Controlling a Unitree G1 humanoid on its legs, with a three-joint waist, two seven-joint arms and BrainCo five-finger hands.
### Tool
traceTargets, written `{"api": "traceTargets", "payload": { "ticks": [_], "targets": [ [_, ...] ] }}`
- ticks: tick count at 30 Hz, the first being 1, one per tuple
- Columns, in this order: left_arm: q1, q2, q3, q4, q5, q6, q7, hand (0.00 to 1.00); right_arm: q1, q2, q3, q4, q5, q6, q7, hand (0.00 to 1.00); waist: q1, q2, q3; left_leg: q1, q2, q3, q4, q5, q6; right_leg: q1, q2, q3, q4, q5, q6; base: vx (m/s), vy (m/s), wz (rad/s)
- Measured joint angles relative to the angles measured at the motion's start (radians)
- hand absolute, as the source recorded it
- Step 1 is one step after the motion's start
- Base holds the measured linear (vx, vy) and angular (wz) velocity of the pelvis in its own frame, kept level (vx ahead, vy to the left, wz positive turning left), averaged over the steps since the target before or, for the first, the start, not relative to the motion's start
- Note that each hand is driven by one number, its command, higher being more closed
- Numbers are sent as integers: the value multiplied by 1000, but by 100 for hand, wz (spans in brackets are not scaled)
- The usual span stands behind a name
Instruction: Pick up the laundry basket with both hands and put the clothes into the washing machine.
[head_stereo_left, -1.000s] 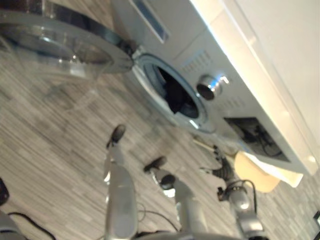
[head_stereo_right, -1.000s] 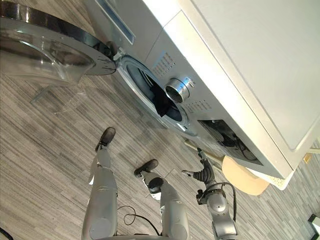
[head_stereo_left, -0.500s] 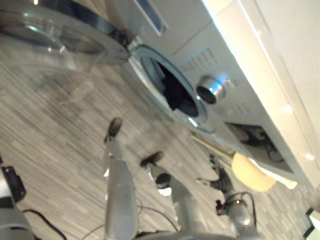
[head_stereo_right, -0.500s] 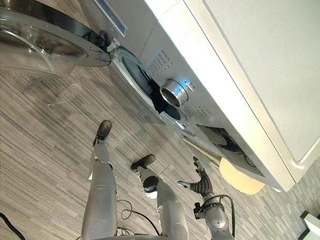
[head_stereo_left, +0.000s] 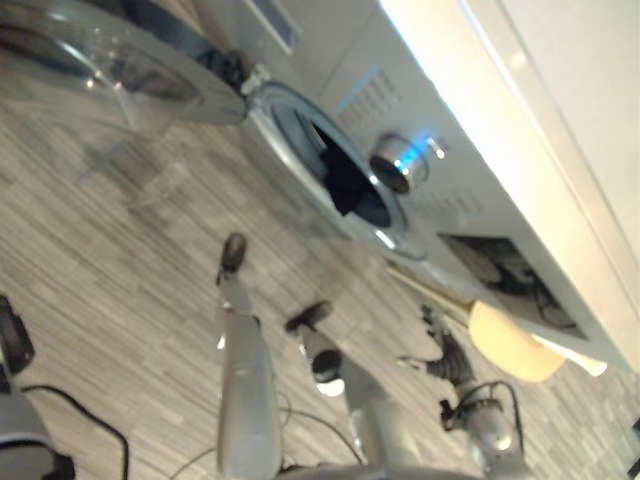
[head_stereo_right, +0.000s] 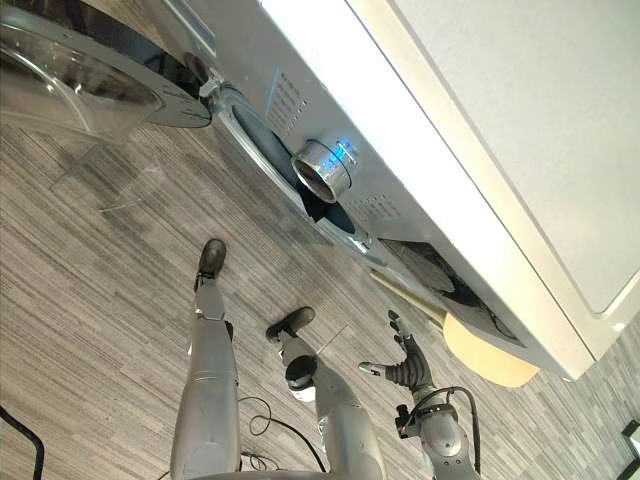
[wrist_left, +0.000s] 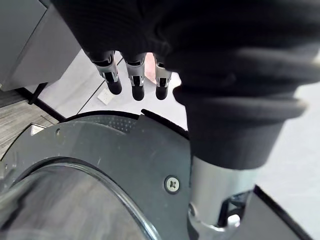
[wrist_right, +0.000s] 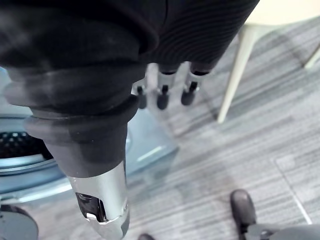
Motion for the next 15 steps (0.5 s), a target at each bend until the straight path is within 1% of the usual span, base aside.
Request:
{"api": "traceTargets", "payload": {
  "ticks": [2, 3, 5, 6, 8, 10, 11, 12, 13, 15],
  "targets": [
    [-11, 0, -20, 0, 62, 11, -6, 0, 6, 0, 1, -14, 7, 2, 5, 0, 2, -1, -1, -4, 1, -2, 1, 0, 0, -3, 2, -2, 0, 0, 0, -21, 114, 1],
    [-23, 0, -28, 0, 113, 21, -26, 0, 12, -1, 1, -30, 25, 2, 8, 0, 0, -2, -5, -12, 1, -5, 3, 0, 0, -8, 4, -4, -2, 0, 0, -13, 104, 2],
    [-28, 0, -24, 9, 147, 22, -54, 0, 22, -1, 1, -52, 35, 1, 27, 0, -4, -2, -18, -31, 2, -7, 4, 1, 0, -24, 5, -5, -4, 1, -1, -17, 136, -1],
    [-27, 0, -19, 21, 150, 21, -63, 0, 22, -1, 3, -52, 35, 1, 29, 0, -6, -2, -18, -33, 3, -7, 7, 1, 0, -26, 5, -5, -6, 3, -1, -11, 176, -5],
    [-19, -3, 36, 48, 144, 18, -100, 0, 23, -1, 8, -51, 45, 16, 49, 0, -13, -2, -19, -37, 5, 1, 13, 1, 1, -26, 6, 1, -19, 14, -4, -3, 202, -6],
    [2, -4, 60, 53, 133, 15, -117, 0, 23, -2, 14, -51, 45, 24, 52, 0, -16, -2, -22, -36, 5, 8, 16, 1, 1, -26, 4, 5, -20, 16, -4, 0, 142, -7],
    [24, -4, 77, 53, 113, 17, -133, 0, 23, -3, 20, -51, 44, 38, 68, 0, -17, -3, -30, -34, 5, 15, 17, 1, 1, -26, 3, 10, -21, 16, -4, 2, 154, -8],
    [50, -4, 88, 55, 90, 23, -164, 0, 23, -6, 21, -52, 44, 49, 82, 0, -19, -2, -46, -33, 5, 17, 17, 1, 1, -26, 3, 11, -23, 16, -4, 2, 150, -5],
    [59, -4, 88, 57, 80, 30, -179, 0, 23, -10, 21, -54, 44, 56, 88, 0, -19, -1, -56, -32, 5, 18, 17, 1, 1, -25, 3, 12, -23, 16, -4, 4, 144, -1],
    [131, -1, 88, 55, 46, 57, -241, 0, 26, -37, 20, -83, 45, 76, 110, 0, -20, 5, -97, -18, 4, 27, 14, 0, 1, -13, -1, 15, -24, 16, -4, 10, 151, 3]
  ]
}}
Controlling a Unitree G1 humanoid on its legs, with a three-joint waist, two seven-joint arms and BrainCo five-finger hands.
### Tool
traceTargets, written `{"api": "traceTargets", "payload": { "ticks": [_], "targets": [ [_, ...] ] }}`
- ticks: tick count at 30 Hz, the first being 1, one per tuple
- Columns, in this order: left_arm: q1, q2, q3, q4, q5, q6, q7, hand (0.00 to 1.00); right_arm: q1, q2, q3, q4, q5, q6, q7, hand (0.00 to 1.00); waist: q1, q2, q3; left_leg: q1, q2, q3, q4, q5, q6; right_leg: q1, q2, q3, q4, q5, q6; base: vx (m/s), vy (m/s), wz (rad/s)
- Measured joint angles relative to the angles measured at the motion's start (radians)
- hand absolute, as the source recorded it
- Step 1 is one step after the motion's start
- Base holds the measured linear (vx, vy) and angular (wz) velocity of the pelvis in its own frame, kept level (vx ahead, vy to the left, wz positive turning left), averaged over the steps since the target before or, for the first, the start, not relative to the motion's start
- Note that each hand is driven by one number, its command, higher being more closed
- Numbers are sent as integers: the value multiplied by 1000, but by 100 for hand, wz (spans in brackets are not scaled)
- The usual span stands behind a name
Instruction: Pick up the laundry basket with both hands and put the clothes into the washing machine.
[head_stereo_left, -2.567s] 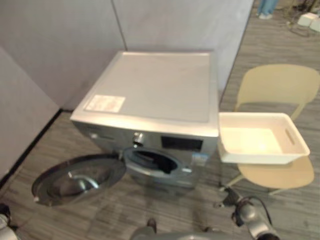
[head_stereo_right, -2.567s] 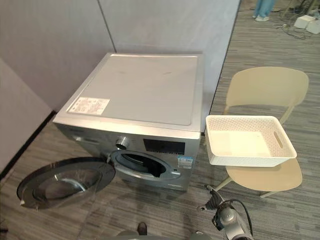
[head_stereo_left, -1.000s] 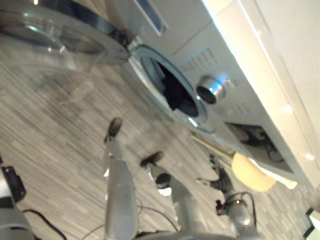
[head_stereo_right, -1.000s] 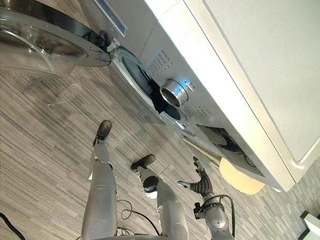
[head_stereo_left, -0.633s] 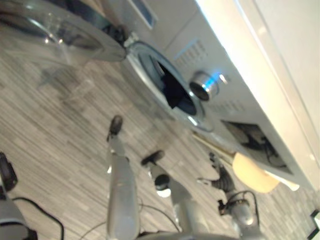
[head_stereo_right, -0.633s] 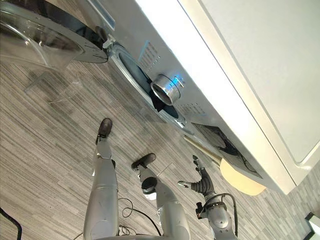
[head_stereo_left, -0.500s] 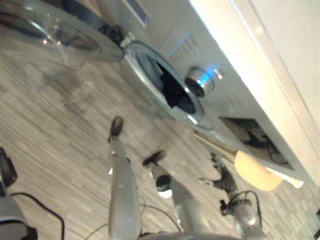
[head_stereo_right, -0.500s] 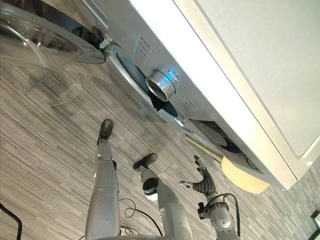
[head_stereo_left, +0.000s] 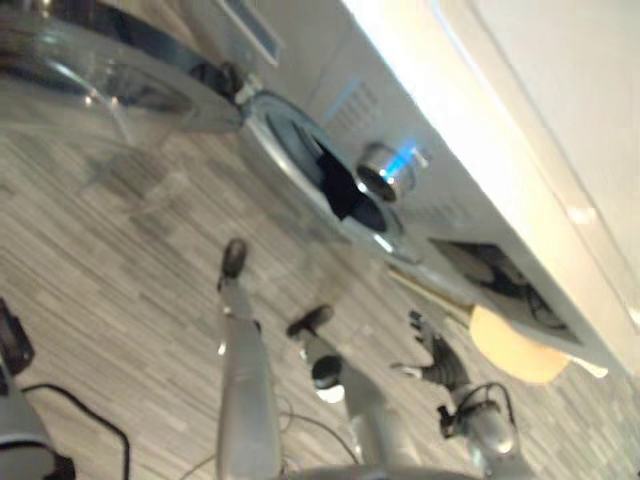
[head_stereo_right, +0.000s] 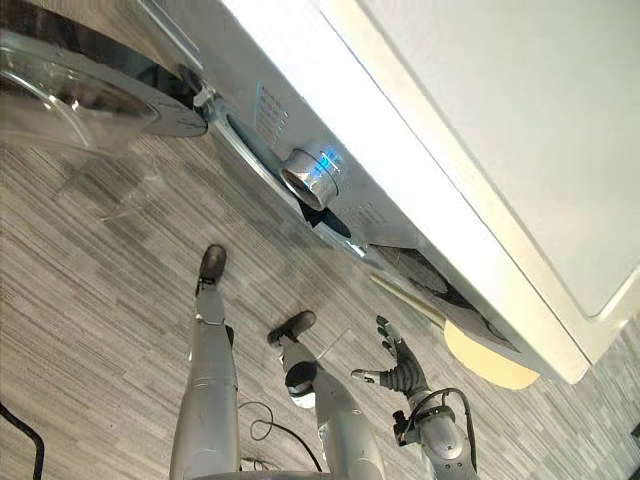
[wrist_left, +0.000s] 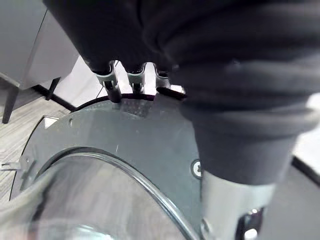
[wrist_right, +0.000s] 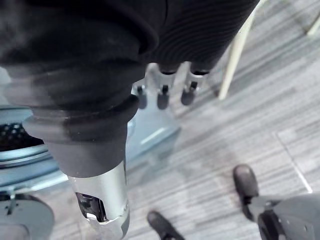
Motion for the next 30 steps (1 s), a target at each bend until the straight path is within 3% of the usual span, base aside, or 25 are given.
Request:
{"api": "traceTargets", "payload": {
  "ticks": [5, 8, 12, 13, 15, 19, 20, 22, 26, 28, 30],
  "targets": [
    [324, -1, -13, -35, -63, 8, -87, 0, 25, -34, -19, -21, -11, 3, 48, 0, -6, 34, -79, 102, -23, 29, -51, 0, 1, 57, -48, 13, 41, -30, 36, 31, 180, 10],
    [519, 6, -85, -30, -133, 6, -121, 0, 31, -66, -31, 2, -24, 3, 59, 0, -12, 50, -134, 157, -48, 57, -76, 0, 9, 67, -95, 35, 96, -61, 49, 31, 148, 1],
    [854, 62, -277, -12, -345, 3, -200, 0, -36, -134, -46, 113, -68, 2, 70, 0, -41, 62, -155, 288, -80, 118, -104, 8, 21, 118, -154, 105, 134, -74, 63, 24, 94, -27],
    [953, 63, -338, -9, -402, 14, -242, 0, -74, -160, -46, 154, -91, 0, 70, 0, -62, 65, -165, 323, -85, 140, -106, 5, 26, 130, -167, 137, 136, -71, 66, 4, 98, -72],
    [1071, 35, -472, -10, -458, 25, -305, 0, -135, -181, -40, 221, -116, -1, 70, 0, -95, 65, -174, 389, -84, 193, -111, -7, 45, 154, -172, 194, 131, -58, 70, 1, 82, -84],
    [1127, -154, -707, -11, -520, 22, -403, 0, -242, -222, 30, 325, -205, -6, 93, 0, -150, 65, -182, 564, -79, 345, -134, -15, 57, 237, -168, 332, 87, -6, 69, -29, 48, -102],
    [1109, -194, -750, 44, -509, 48, -382, 0, -258, -221, 64, 344, -219, -10, 100, 0, -170, 70, -196, 596, -73, 374, -133, -20, 64, 254, -157, 362, 70, 6, 65, -115, 21, -99],
    [1099, -236, -785, 99, -508, 55, -368, 0, -273, -224, 97, 354, -221, -20, 114, 0, -194, 91, -212, 630, -66, 422, -133, -25, 70, 267, -144, 408, 37, 36, 65, -110, 8, -83],
    [1088, -354, -817, 190, -503, 75, -282, 0, -302, -228, 140, 362, -219, -19, 131, 0, -204, 169, -239, 673, -67, 520, -134, -27, 74, 290, -118, 512, -86, 141, 73, -163, 37, -76],
    [1088, -380, -817, 217, -503, 78, -258, 0, -319, -230, 154, 358, -217, -20, 135, 0, -207, 185, -240, 698, -62, 565, -135, -40, 75, 307, -101, 557, -154, 189, 72, -201, 11, -72],
    [1089, -404, -803, 262, -483, 78, -232, 0, -361, -242, 155, 338, -205, -26, 141, 0, -209, 205, -240, 718, -39, 649, -136, -108, 69, 293, -75, 634, -215, 224, 78, -245, 42, -105]
  ]
}}
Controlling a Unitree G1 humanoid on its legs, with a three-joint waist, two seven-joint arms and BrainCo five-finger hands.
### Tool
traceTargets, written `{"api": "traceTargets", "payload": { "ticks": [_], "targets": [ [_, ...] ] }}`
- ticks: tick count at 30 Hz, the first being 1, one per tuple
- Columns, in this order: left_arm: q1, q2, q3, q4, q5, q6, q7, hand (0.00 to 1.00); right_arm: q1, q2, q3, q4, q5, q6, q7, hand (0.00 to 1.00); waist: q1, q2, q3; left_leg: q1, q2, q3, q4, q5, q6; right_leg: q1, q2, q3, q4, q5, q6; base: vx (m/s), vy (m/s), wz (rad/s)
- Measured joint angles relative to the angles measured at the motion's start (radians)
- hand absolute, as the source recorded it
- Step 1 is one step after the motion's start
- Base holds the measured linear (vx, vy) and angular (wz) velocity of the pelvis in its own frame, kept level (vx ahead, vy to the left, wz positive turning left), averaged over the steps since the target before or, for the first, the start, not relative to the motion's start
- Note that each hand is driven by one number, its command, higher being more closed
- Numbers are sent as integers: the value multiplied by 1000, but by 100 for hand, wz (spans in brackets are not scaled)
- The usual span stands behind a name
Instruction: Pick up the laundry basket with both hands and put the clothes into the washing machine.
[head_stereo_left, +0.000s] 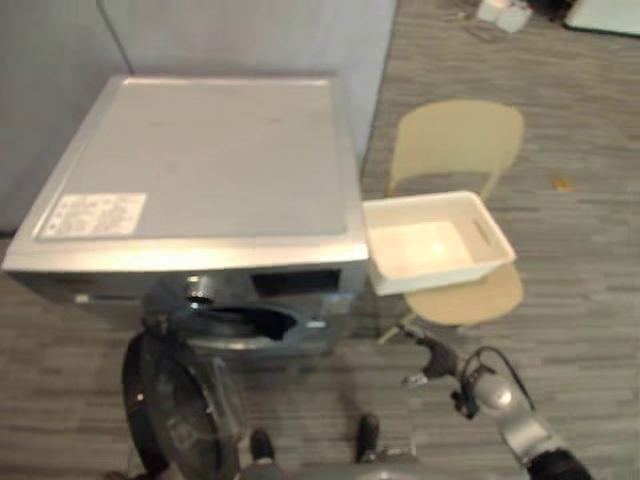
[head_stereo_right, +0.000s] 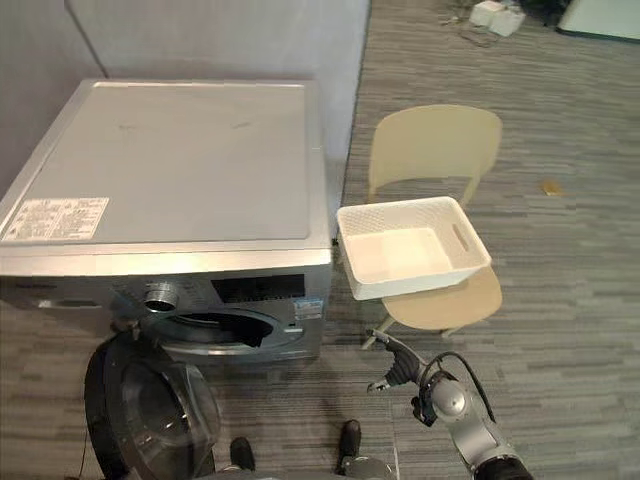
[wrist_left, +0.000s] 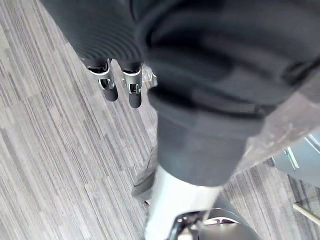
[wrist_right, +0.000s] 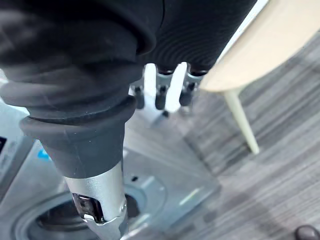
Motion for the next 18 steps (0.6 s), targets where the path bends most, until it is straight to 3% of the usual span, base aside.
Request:
{"api": "traceTargets", "payload": {
  "ticks": [1, 2, 3, 4, 5, 7, 11, 13, 14, 15, 16, 17, 18],
  "targets": [
    [1, -8, 17, 14, 14, 0, 3, 0, -5, -6, 0, -15, 10, -1, 7, 0, 0, 0, 0, 1, 1, 26, -1, -3, -3, -7, 3, 19, -13, 0, 1, -257, 19, -126],
    [3, -34, 52, 56, 40, 0, 16, 0, -15, -14, -2, -42, 35, -6, 15, 0, 0, 5, 1, 2, 11, 76, -11, -9, -5, -34, 11, 57, -21, -21, 32, -171, -29, -100],
    [2, -69, 91, 95, 63, -1, 24, 0, -19, -15, -5, -60, 50, -10, 17, 0, -5, 23, -2, -11, 35, 108, -20, -7, -10, -51, 28, 66, -14, -6, 9, -174, -40, -98],
    [1, -84, 136, 121, 86, -1, 37, 0, -18, -13, -5, -71, 69, -14, 25, 0, -10, 24, -3, -23, 44, 125, -14, -6, -12, -73, 32, 69, 11, 17, -25, -98, -61, -56],
    [-9, -89, 188, 146, 123, 0, 55, 0, -13, -15, -7, -77, 95, -14, 35, 0, -23, 5, -4, -37, 34, 128, 4, -3, -16, -79, 22, 69, 23, 26, -26, -68, -69, -30],
    [-57, -101, 212, 187, 173, 7, 95, 0, -10, -30, -38, -82, 117, -13, 35, 0, -33, 12, -1, -73, 44, 115, 19, 0, -19, -123, 28, 63, 32, 32, -37, -105, -118, -2],
    [-171, -130, 255, 242, 208, 50, 147, 0, 43, -158, -161, -125, 140, -6, 35, 0, -40, 13, 5, -93, 27, 98, -37, 0, -16, -137, 36, 39, -2, 32, -37, -33, -56, 7],
    [-178, -132, 269, 255, 206, 52, 167, 0, 44, -175, -205, -92, 138, -8, 30, 0, -41, 0, 16, -60, 6, 72, -21, 2, -13, -106, 30, 29, -4, 34, -33, -4, 68, -8],
    [-183, -142, 270, 253, 188, 50, 175, 0, 45, -178, -219, -61, 115, -7, 25, 0, -40, -5, 21, -37, -30, 64, 3, -8, -7, -93, 23, 28, -5, 35, -31, -1, 137, -7],
    [-189, -145, 270, 251, 182, 48, 176, 0, 44, -176, -220, -46, 101, -7, 24, 0, -38, -6, 23, -29, -46, 40, -6, -25, 19, -93, 19, 29, -7, 34, -27, -39, 168, -10],
    [-191, -153, 277, 248, 162, 39, 192, 0, 39, -175, -219, -23, 81, -9, 26, 0, -30, 9, 38, -30, -43, 19, -16, -56, 36, -83, 18, 25, -13, 14, 24, -49, 77, -13],
    [-192, -165, 293, 244, 156, 31, 202, 0, 28, -179, -220, -6, 67, -11, 26, 0, -25, 37, 53, -38, -24, 22, -11, -59, 39, -85, 28, 9, 17, 9, 2, -15, 75, 5],
    [-190, -166, 301, 203, 145, 15, 223, 0, 0, -179, -219, 53, 33, -10, 21, 0, -33, 30, 93, -22, -35, 19, 7, -50, 24, -89, 2, 13, 187, -30, -32, 50, 61, 17]
  ]
}}
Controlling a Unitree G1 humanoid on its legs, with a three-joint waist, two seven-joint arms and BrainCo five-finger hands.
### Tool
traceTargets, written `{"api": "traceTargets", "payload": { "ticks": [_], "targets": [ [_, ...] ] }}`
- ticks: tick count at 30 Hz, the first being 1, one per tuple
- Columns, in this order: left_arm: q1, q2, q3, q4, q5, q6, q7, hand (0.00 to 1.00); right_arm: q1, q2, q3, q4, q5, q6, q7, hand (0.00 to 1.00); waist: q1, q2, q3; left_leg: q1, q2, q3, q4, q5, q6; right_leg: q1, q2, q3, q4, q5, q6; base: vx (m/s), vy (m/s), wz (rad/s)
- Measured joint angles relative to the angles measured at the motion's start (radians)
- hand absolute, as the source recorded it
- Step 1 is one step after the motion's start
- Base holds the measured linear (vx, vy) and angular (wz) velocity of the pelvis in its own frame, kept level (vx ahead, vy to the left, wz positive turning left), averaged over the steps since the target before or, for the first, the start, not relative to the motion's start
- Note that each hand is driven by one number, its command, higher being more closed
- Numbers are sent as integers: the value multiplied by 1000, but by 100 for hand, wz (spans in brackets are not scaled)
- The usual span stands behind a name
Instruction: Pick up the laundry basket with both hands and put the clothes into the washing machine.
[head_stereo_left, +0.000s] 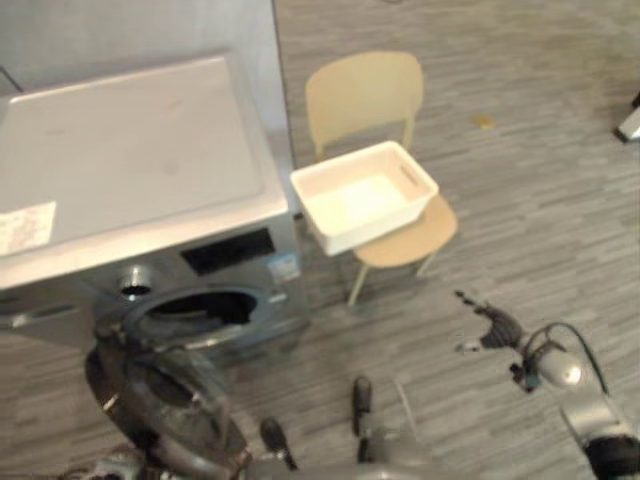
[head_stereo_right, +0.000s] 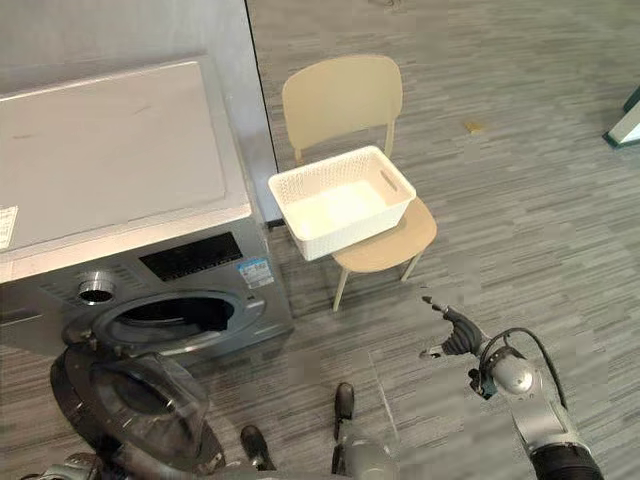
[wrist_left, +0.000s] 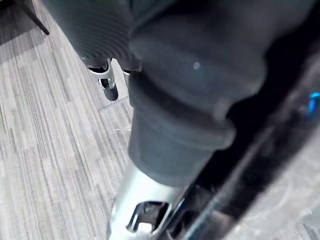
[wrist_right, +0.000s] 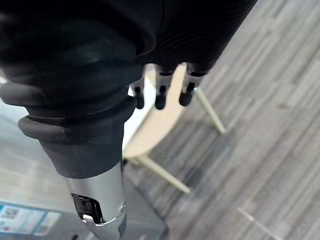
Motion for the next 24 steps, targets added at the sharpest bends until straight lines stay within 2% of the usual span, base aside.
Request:
{"api": "traceTargets", "payload": {
  "ticks": [1, 2, 3, 5, 8, 12, 13, 16, 18, 21, 24],
  "targets": [
    [1, 0, 4, -14, 3, -1, 9, 0, -7, 1, 1, 29, -18, 0, -5, 0, 7, -4, 1, 5, -21, 0, -1, 5, -8, 6, -16, 9, -4, -30, -9, 45, 111, 18],
    [3, -20, 30, -25, 8, -3, 19, 0, -51, 9, -1, 87, -50, 7, -17, 0, 13, 18, 6, 4, -33, -13, -15, -2, -21, -1, -29, 13, -6, -37, 11, 15, 82, -4],
    [3, -45, 60, -28, 26, -9, 24, 0, -78, 15, -2, 97, -74, 16, -32, 0, 19, 38, 7, 5, -49, -20, -35, 1, -26, -3, -38, 20, -15, -35, 14, 7, 84, -15],
    [9, -91, 95, -43, 93, -20, 22, 0, -103, 35, -2, 97, -102, 24, -47, 0, 32, 64, 7, 22, -82, -57, -51, 3, -30, 13, -50, 23, -39, -13, 28, 29, 85, -24],
    [40, -141, 170, -57, 123, -23, 24, 0, -95, 90, -30, 91, -125, 27, -79, 0, 29, 83, 7, 82, -107, -99, -81, 0, -26, 89, -56, 8, -106, 15, 43, 25, 90, -10],
    [41, -161, 197, -83, 204, -23, 34, 0, -82, 153, -30, 74, -126, 46, -80, 0, 31, 85, 8, 93, -125, -114, -97, 1, -26, 155, -68, -32, -181, 61, 45, 51, 61, 25],
    [41, -167, 197, -103, 225, -23, 39, 0, -77, 175, -19, 74, -126, 46, -79, 0, 31, 88, 9, 96, -129, -135, -94, 1, -27, 158, -86, -61, -152, 63, 42, 55, 66, 62],
    [41, -173, 200, -164, 257, -23, 54, 0, -52, 199, 14, 56, -123, 45, -69, 0, 39, 92, 10, 104, -124, -216, -57, 12, -44, 183, -104, -116, -61, -10, 48, 52, 33, 64],
    [42, -174, 215, -198, 254, -24, 57, 0, -65, 189, 41, 53, -123, 43, -58, 0, 61, 92, 11, 95, -112, -216, -33, 12, -44, 203, -100, -135, -61, -14, 48, 32, -15, 34],
    [44, -171, 241, -236, 191, -29, 60, 0, -137, 161, 136, 92, -123, 35, -40, 0, 64, 92, 10, 68, -101, -215, -23, 12, -45, 188, -98, -161, -45, -27, 43, 45, -28, 27],
    [49, -179, 267, -249, 138, -47, 60, 0, -228, 148, 209, 179, -127, 34, -30, 0, 120, 90, 13, 59, -95, -226, 2, 15, -50, 137, -91, -118, 5, -61, 35, 53, -29, -39]
  ]
}}
